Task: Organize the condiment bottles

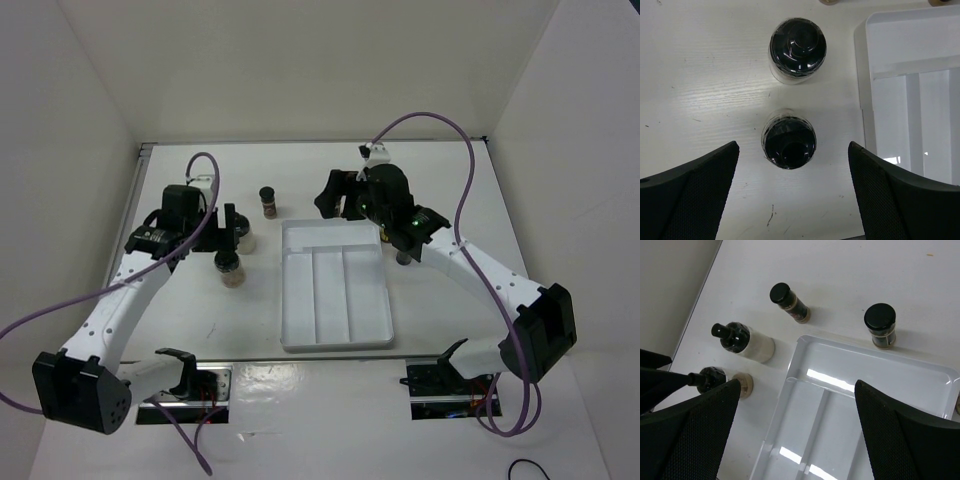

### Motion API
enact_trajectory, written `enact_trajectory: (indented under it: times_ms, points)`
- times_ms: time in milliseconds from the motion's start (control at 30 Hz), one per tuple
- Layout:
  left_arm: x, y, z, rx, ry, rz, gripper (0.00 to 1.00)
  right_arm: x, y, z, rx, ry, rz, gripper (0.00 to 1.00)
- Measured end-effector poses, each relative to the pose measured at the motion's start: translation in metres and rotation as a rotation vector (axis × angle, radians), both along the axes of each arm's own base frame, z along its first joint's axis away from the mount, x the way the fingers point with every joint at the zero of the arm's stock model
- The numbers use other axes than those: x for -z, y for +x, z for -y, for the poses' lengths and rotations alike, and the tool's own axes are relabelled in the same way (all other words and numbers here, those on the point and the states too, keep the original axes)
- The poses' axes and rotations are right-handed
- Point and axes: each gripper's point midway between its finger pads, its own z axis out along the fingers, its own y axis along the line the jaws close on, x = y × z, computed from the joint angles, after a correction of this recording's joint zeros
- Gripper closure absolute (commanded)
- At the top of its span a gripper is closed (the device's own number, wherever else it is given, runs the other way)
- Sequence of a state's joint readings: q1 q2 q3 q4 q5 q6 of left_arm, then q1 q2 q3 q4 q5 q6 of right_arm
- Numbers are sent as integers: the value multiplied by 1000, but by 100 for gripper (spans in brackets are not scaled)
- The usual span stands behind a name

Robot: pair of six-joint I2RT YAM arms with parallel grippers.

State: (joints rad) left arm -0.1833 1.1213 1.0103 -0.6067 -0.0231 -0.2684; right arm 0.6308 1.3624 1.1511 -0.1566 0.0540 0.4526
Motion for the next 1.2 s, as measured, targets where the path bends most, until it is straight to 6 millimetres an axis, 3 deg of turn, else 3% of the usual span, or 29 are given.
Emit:
enact_trajectory:
  times_ms: [600, 733, 867, 1033, 1200]
  points:
    - [18, 0, 6, -40, 113, -42, 11, 9, 4, 9, 65, -8, -15, 2]
    - [22, 1, 4, -58, 123, -52, 18, 12, 4, 10, 72, -13, -20, 2]
    - [29, 2, 3, -62, 135, -78, 18, 13, 4, 11, 77, -16, -22, 2]
    - [32, 1, 2, -82, 131, -92, 28, 16, 4, 12, 81, -20, -25, 2]
    - [35, 1, 1, -85, 136, -101, 29, 27, 2, 15, 87, -36, -43, 2]
